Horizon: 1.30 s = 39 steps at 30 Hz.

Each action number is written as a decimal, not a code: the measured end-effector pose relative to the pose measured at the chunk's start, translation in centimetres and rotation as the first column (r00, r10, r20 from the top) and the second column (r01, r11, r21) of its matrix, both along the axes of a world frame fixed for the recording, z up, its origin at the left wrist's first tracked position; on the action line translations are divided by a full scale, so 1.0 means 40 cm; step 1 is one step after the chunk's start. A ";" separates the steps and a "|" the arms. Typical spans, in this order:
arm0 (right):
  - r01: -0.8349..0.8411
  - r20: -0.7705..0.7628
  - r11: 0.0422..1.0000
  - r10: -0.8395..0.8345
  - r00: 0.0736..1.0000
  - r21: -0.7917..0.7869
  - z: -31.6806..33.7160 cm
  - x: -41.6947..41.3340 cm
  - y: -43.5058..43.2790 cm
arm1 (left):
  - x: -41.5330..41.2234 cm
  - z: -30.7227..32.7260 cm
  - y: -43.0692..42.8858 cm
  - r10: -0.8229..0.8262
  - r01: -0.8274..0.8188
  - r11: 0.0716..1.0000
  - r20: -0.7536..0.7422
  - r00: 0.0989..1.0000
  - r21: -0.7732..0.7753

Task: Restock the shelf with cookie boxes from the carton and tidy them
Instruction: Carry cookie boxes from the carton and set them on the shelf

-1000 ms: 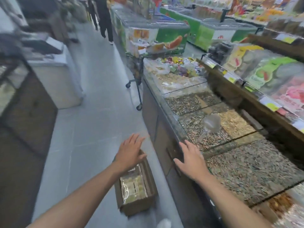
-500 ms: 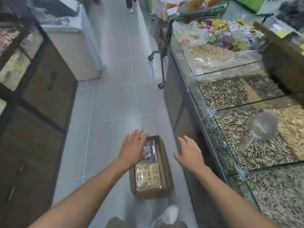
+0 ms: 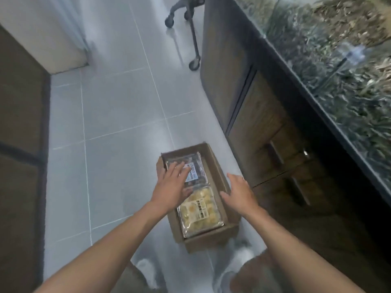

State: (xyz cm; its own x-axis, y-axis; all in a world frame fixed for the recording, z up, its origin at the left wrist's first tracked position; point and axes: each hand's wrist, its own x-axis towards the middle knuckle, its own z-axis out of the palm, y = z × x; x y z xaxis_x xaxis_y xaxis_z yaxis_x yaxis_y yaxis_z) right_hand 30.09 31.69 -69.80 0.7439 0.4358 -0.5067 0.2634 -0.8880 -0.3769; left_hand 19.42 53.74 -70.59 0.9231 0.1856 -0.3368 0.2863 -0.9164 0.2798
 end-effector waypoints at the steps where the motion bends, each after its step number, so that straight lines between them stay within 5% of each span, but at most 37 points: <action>1: 0.021 -0.026 1.000 -0.021 0.999 0.002 -0.070 -0.007 0.005 | 0.005 -0.062 0.008 -0.023 0.023 1.000 0.004 1.000 -0.001; 10: 0.281 -0.263 0.951 -0.307 0.915 -0.130 -0.600 -0.052 0.012 | 0.048 -0.509 0.062 -0.142 0.154 0.984 0.123 0.982 -0.092; 17: 0.338 -0.263 0.914 -0.391 0.882 -0.227 -0.767 -0.107 0.006 | 0.089 -0.639 0.096 -0.067 0.119 0.936 0.164 0.984 -0.331; 25: 0.460 -0.143 0.883 -0.469 0.872 -0.092 -0.784 -0.123 -0.008 | 0.119 -0.678 0.140 0.188 -0.139 0.786 0.019 0.982 -0.602; 32: 0.458 -0.044 0.887 -0.456 0.889 0.065 -0.729 -0.132 0.016 | 0.129 -0.650 0.140 0.181 -0.248 0.669 -0.170 0.969 -0.700; 39: 0.314 0.090 0.946 -0.321 0.943 0.084 -0.586 0.029 0.020 | 0.147 -0.612 0.140 0.196 -0.409 0.446 -0.359 0.913 -0.796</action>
State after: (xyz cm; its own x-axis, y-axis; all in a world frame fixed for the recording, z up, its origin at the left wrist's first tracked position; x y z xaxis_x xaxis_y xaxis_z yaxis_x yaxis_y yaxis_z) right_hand 31.27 32.48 -93.25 0.8948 0.1993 -0.3995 0.0121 -0.9053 -0.4246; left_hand 25.29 59.32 -95.09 0.7652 -0.0304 -0.6430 0.6370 -0.1088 0.7632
